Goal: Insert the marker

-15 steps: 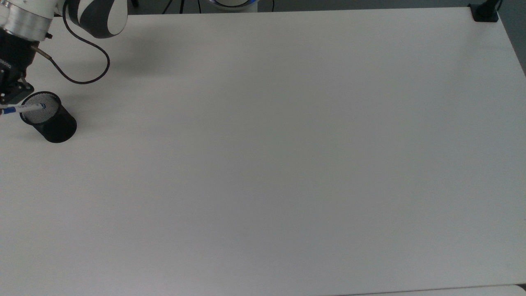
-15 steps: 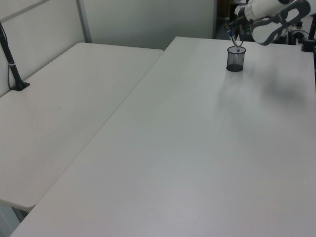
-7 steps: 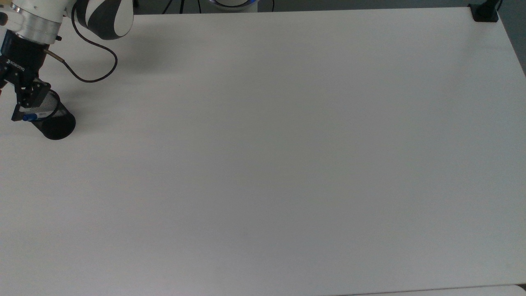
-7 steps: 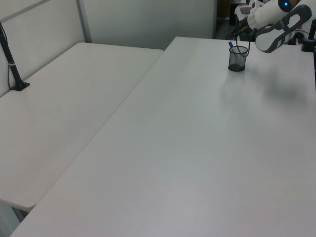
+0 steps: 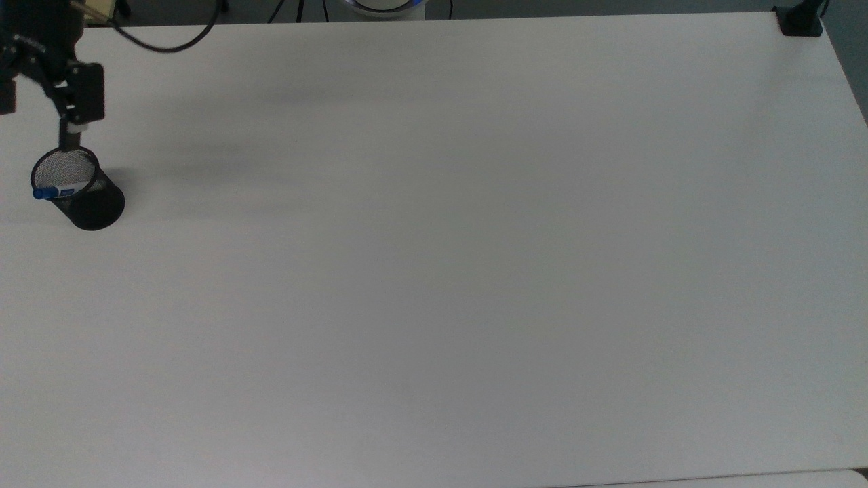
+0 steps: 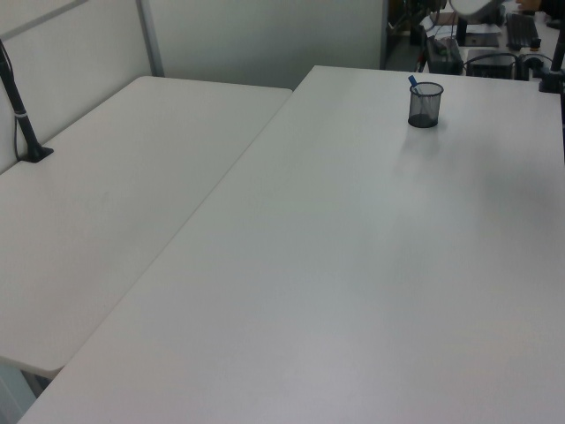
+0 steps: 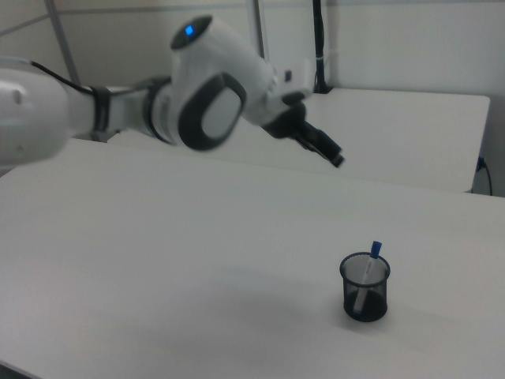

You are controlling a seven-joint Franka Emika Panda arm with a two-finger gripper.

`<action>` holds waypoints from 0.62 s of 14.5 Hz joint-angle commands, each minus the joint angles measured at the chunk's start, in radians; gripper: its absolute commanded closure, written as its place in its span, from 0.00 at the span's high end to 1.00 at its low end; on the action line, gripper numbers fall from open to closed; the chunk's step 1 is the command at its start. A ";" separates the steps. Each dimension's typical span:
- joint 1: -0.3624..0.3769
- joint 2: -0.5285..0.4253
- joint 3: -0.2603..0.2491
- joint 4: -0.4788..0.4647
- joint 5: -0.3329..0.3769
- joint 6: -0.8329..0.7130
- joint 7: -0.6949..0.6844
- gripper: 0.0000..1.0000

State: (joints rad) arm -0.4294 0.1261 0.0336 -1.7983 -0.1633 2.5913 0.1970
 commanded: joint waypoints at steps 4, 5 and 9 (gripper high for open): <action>0.147 -0.117 0.131 0.102 0.034 -0.639 0.117 1.00; 0.191 -0.135 0.120 0.103 0.088 -0.704 0.122 1.00; 0.392 -0.154 -0.024 0.096 0.114 -0.826 0.102 1.00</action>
State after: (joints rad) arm -0.1406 -0.0177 0.0996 -1.6891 -0.0660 1.7998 0.3097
